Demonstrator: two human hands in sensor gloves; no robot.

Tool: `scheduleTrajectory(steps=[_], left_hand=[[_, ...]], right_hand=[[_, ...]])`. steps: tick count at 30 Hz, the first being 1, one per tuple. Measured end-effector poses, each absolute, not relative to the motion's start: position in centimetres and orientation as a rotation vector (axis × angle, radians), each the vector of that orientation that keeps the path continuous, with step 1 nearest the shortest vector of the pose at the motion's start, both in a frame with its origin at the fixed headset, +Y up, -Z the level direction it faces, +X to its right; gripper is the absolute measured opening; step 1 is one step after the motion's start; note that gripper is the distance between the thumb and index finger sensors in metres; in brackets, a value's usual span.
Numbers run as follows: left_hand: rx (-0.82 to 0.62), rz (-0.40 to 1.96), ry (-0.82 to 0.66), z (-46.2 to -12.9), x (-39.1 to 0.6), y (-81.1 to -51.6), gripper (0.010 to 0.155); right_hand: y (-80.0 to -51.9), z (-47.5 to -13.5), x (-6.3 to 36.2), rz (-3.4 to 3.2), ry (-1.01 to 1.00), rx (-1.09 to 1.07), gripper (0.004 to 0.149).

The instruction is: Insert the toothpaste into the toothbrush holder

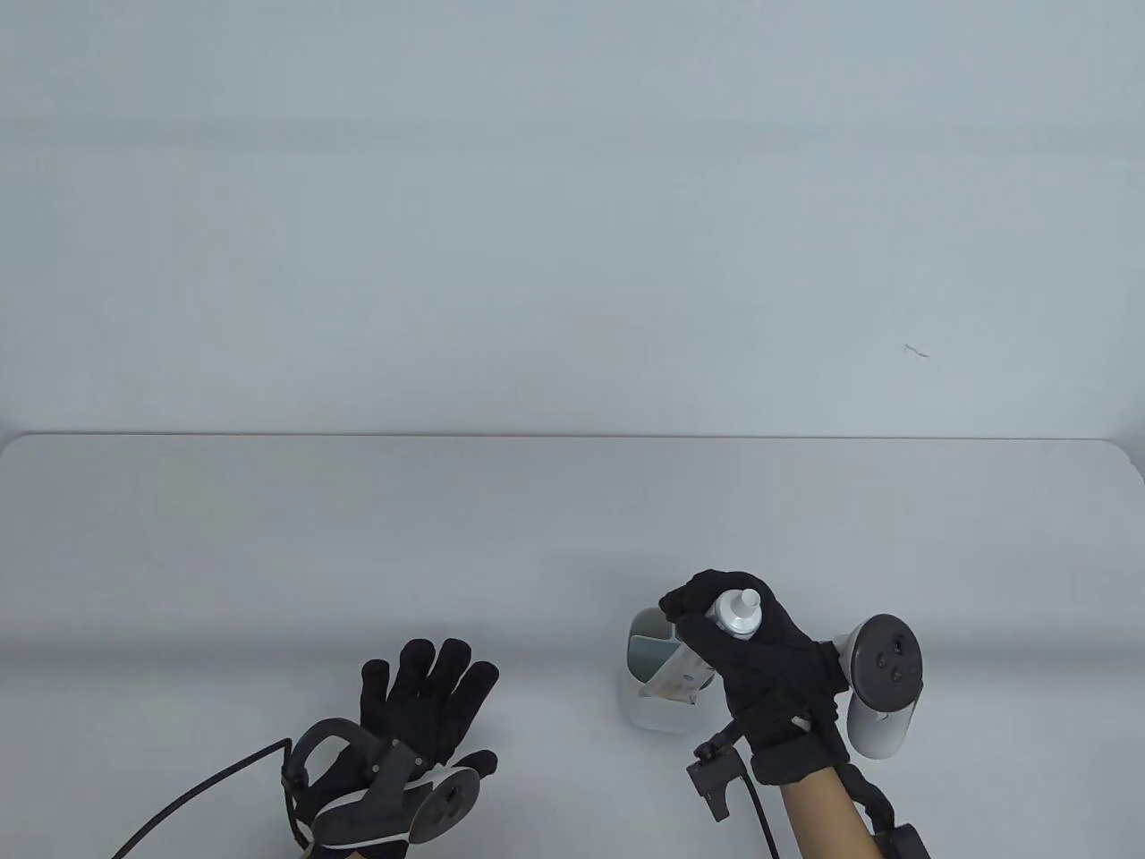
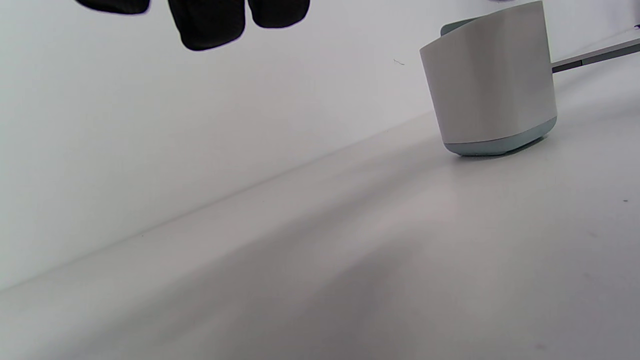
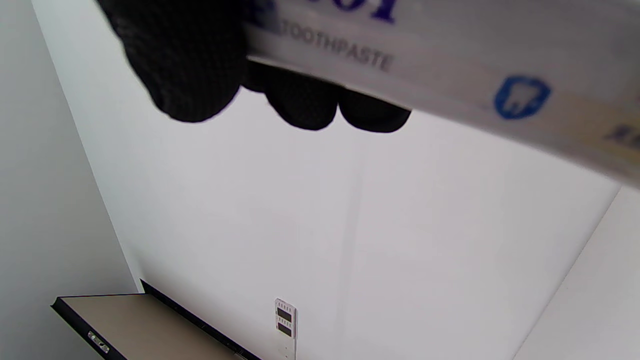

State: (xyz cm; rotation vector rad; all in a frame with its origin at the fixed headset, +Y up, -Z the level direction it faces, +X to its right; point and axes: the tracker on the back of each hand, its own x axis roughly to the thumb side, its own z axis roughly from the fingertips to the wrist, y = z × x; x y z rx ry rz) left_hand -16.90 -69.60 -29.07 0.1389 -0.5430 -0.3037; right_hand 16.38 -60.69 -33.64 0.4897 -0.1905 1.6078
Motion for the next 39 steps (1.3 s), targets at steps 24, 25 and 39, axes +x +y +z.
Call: scheduleTrajectory(steps=[24,25,39], left_hand=[[0.099,-0.296,-0.575,-29.2,-16.4,-70.2,0.081],[0.099,-0.297,-0.576,-29.2,-16.4,-70.2,0.081],[0.092,-0.301,-0.576,-29.2,-16.3,-70.3,0.081]], right_hand=[[-63.8,-35.2,16.7,1.658,-0.275,0.491,0.076],[-64.2,-35.3,16.7,1.661,-0.267,0.482,0.076],[-67.9,-36.0,17.1,1.776,-0.171,0.374,0.073]])
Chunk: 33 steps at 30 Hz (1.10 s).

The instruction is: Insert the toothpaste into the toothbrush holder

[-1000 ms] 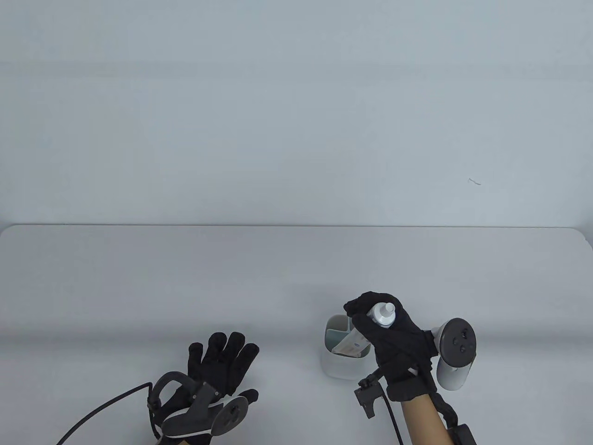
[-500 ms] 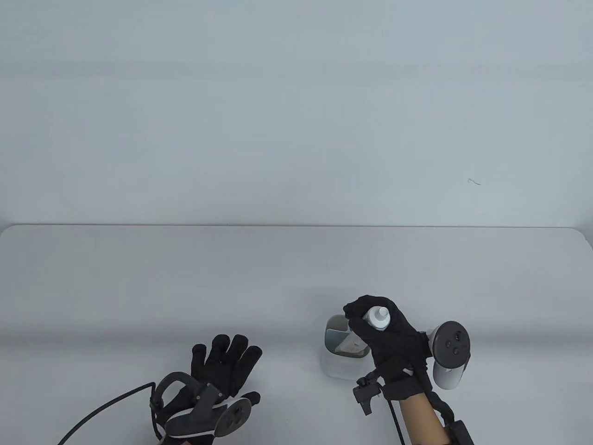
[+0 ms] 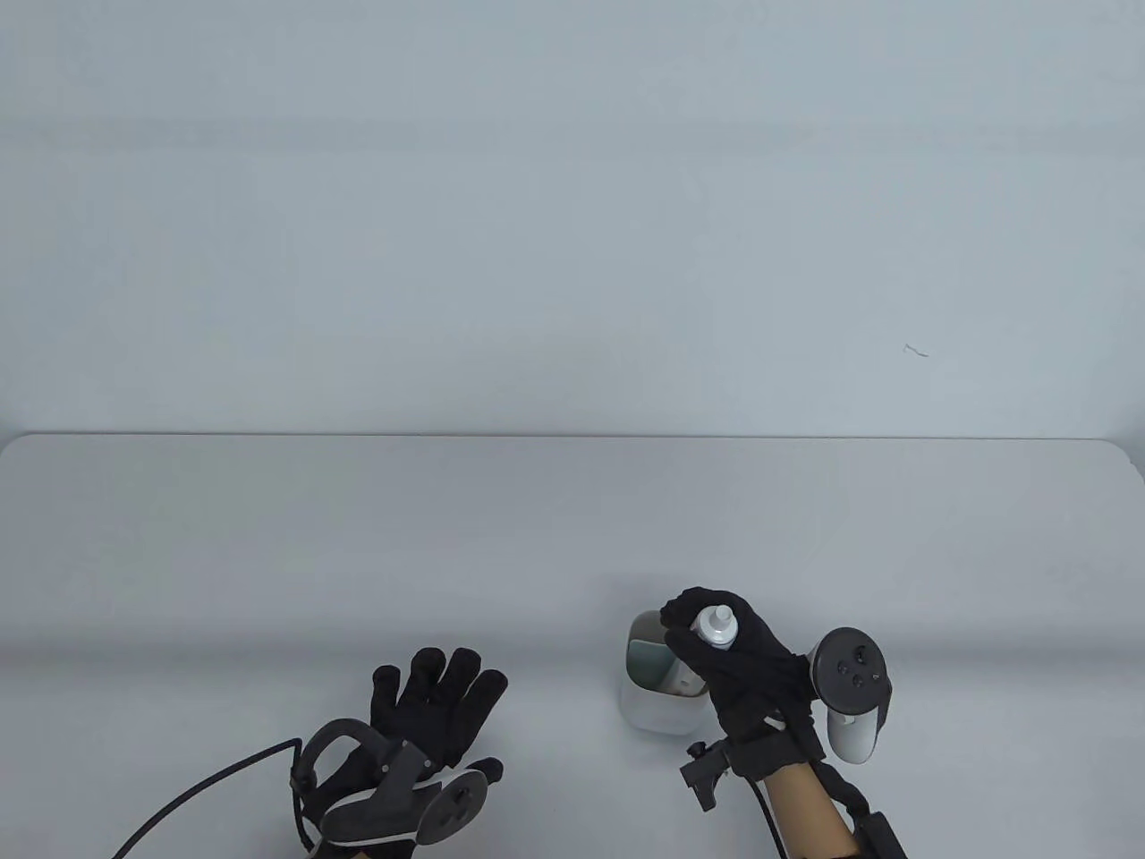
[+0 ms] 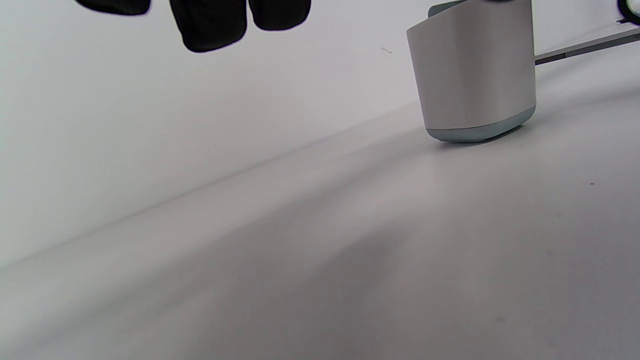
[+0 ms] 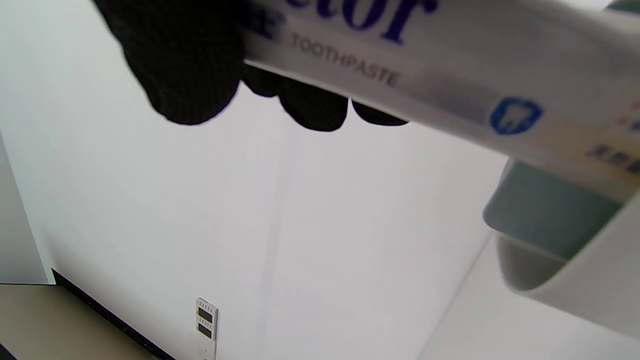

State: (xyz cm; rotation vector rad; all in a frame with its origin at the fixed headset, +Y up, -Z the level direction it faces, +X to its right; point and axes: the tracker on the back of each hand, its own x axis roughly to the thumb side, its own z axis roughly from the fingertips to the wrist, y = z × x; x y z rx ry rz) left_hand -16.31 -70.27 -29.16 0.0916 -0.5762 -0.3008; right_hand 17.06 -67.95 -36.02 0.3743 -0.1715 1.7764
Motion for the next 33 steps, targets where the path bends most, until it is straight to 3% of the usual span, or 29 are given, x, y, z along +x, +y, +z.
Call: scheduleTrajectory(steps=[17,28,33], left_hand=[[0.093,-0.304,-0.578,-29.2,-16.3,-70.3,0.081],[0.085,-0.304,-0.572,-29.2,-16.3,-70.3,0.081],[0.083,-0.309,-0.573,-29.2,-16.3,-70.4,0.081]], right_hand=[[-69.4,-36.3,16.5,2.102,-0.089,0.335,0.069],[-69.5,-36.1,16.6,2.162,-0.112,0.287,0.084],[-69.3,-35.9,17.1,2.171,-0.172,0.243,0.084]])
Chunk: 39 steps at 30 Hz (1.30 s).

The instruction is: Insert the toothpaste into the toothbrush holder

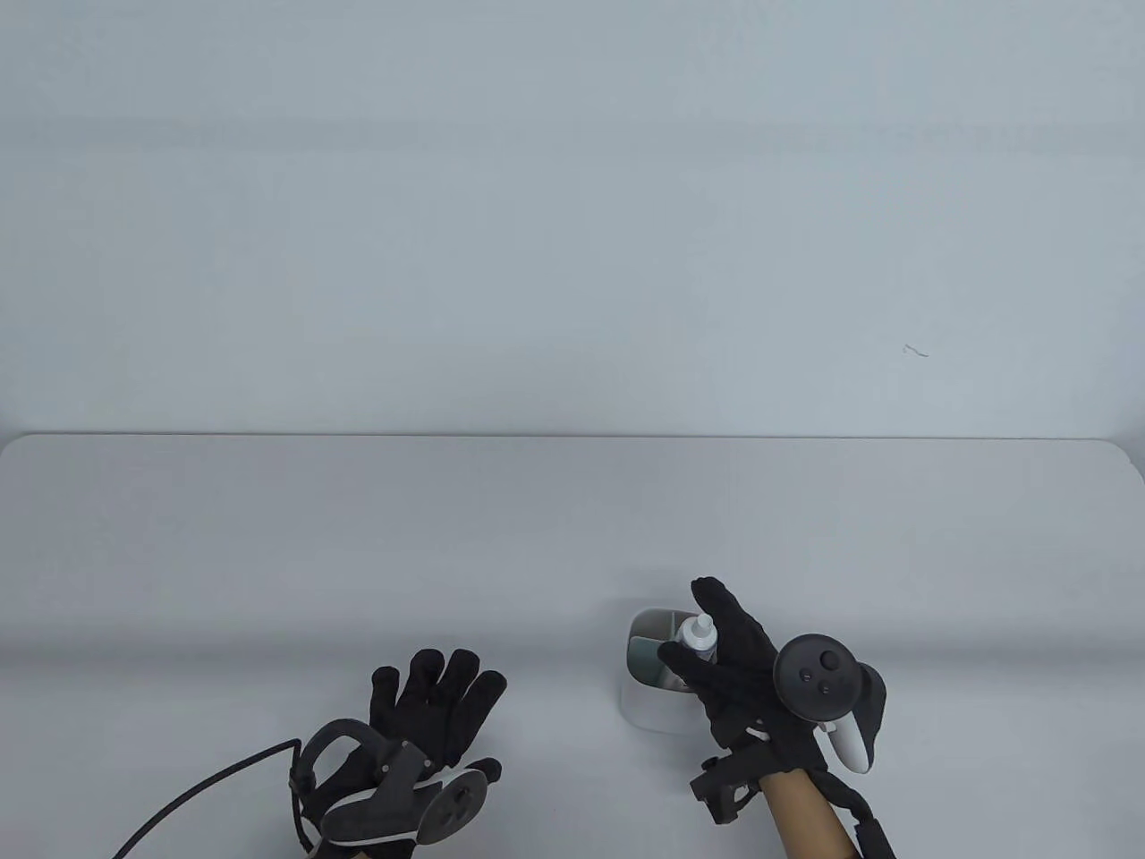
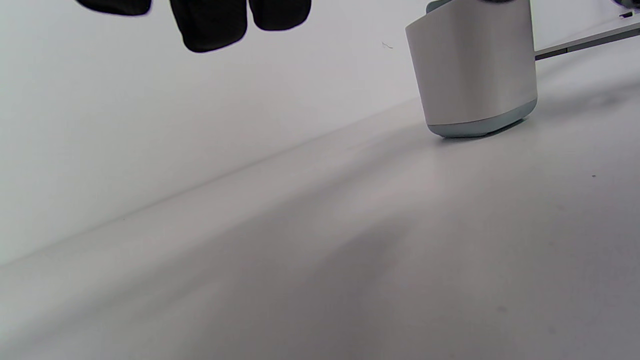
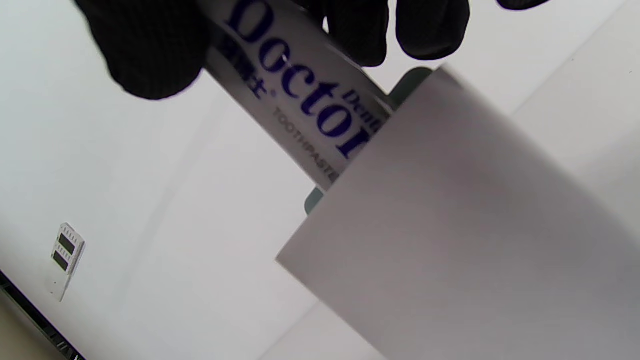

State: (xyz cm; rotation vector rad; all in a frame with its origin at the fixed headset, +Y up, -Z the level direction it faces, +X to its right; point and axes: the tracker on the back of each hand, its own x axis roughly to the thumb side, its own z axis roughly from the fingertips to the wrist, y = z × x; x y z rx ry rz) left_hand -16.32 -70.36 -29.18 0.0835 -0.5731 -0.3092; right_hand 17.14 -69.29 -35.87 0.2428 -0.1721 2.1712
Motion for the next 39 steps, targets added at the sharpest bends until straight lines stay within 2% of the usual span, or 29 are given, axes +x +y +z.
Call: scheduleTrajectory(steps=[7,17,23,28,34,39], left_hand=[[0.084,-0.307,-0.571,-29.2,-16.4,-70.3,0.081],[0.094,-0.299,-0.568,-29.2,-16.5,-70.3,0.081],[0.105,-0.281,-0.559,-29.3,-16.7,-70.2,0.081],[0.096,-0.289,-0.539,-29.4,-16.9,-70.3,0.081],[0.108,-0.275,-0.514,-29.5,-17.4,-70.1,0.082],[0.095,-0.270,-0.498,-29.7,-17.6,-70.4,0.082]], right_hand=[[-69.1,-35.6,17.0,2.128,-0.168,0.219,0.083],[-67.1,-34.7,17.1,2.136,-0.233,0.258,0.082],[-64.0,-32.4,17.5,2.115,-0.356,0.304,0.081],[-62.8,-30.2,18.9,2.290,-0.497,0.309,0.080],[-63.7,-29.0,20.3,2.557,-0.528,0.313,0.082],[-66.3,-29.3,21.3,2.736,-0.441,0.302,0.085]])
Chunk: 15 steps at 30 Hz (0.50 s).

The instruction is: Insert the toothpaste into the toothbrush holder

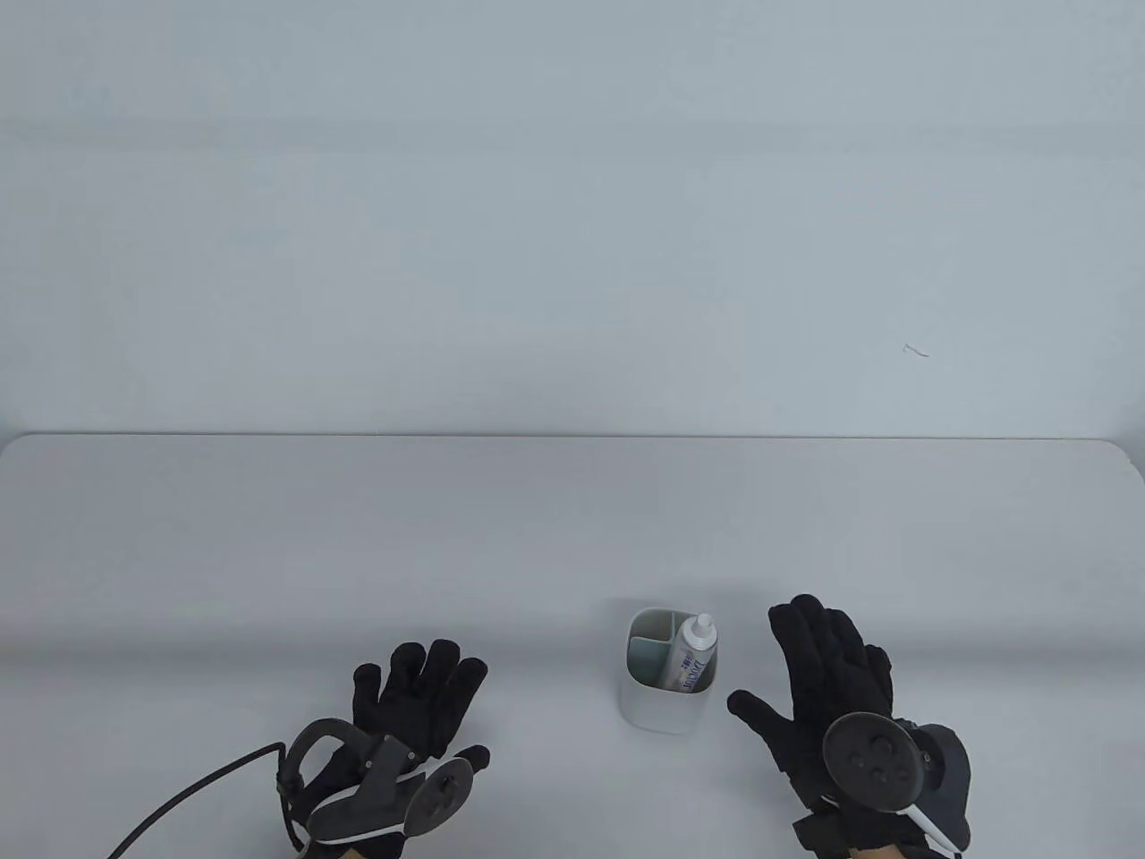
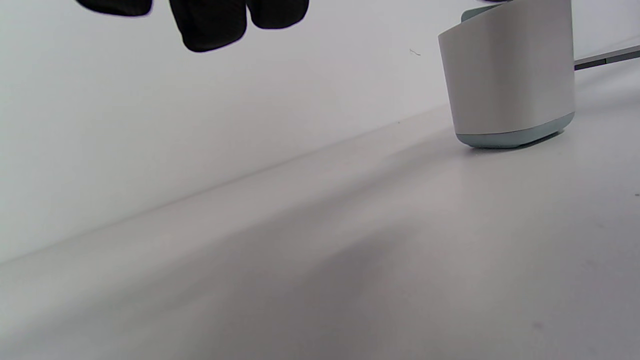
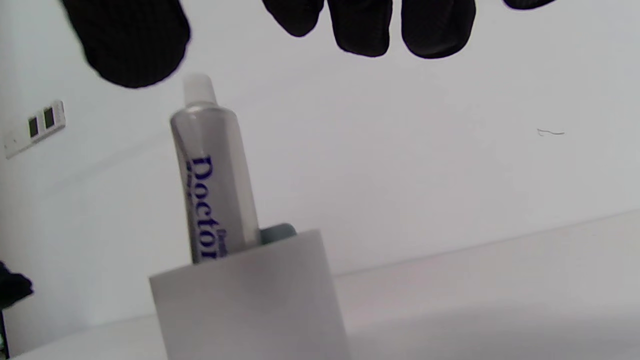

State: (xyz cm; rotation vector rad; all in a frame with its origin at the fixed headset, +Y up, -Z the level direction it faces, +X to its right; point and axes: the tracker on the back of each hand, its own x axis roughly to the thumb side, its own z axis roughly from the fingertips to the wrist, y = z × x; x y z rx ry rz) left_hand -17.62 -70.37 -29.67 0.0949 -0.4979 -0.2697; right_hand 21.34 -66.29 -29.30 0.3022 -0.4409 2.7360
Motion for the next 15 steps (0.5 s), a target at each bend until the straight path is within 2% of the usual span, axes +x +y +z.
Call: scheduleTrajectory(steps=[3,5,15], left_hand=[[0.087,-0.276,-0.488,-29.7,-17.7,-70.6,0.082],[0.077,-0.281,-0.484,-29.8,-17.8,-70.8,0.082],[0.038,-0.262,-0.474,-30.1,-18.1,-71.4,0.082]], right_hand=[[-68.6,-29.8,21.7,2.825,-0.321,0.271,0.086],[-69.1,-30.0,21.8,2.876,-0.212,0.253,0.088],[-69.3,-30.0,22.0,2.848,-0.240,0.233,0.086]])
